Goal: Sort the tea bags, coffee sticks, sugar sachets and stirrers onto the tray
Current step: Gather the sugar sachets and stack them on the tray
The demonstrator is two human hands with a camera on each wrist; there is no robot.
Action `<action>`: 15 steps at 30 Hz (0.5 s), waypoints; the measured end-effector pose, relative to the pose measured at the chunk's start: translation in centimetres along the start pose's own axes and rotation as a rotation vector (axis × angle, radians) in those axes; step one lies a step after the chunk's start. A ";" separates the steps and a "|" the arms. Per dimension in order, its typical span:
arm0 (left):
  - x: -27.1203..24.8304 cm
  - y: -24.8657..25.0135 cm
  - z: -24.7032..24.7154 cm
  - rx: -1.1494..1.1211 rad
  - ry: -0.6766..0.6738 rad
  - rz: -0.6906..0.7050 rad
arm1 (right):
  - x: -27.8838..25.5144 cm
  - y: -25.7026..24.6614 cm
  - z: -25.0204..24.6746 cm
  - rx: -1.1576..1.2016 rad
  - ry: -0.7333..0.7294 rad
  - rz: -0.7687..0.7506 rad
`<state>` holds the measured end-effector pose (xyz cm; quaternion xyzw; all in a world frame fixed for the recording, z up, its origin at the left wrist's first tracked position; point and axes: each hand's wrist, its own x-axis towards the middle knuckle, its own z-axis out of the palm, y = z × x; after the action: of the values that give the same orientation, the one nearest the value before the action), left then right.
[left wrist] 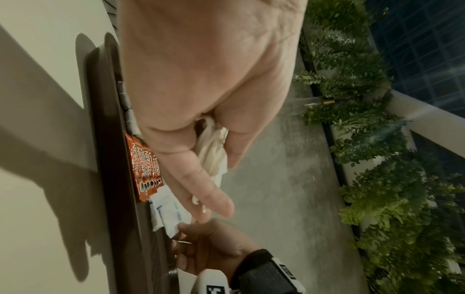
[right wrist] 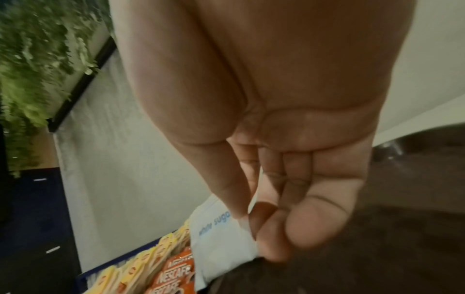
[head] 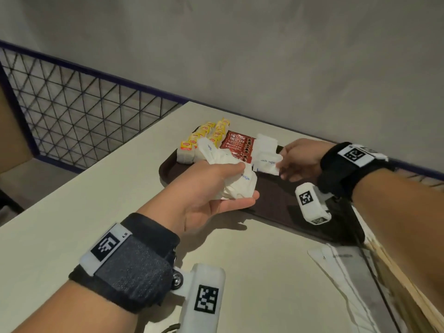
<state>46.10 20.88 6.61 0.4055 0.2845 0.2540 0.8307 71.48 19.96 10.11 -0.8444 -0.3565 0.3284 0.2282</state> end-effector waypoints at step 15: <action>0.8 -0.6 0.0 0.019 -0.021 -0.060 | 4.0 -0.4 0.9 -0.081 0.024 0.154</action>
<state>46.75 21.13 5.92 0.4074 0.2900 0.2220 0.8370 72.73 23.37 8.19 -0.8817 -0.3007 0.3204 0.1720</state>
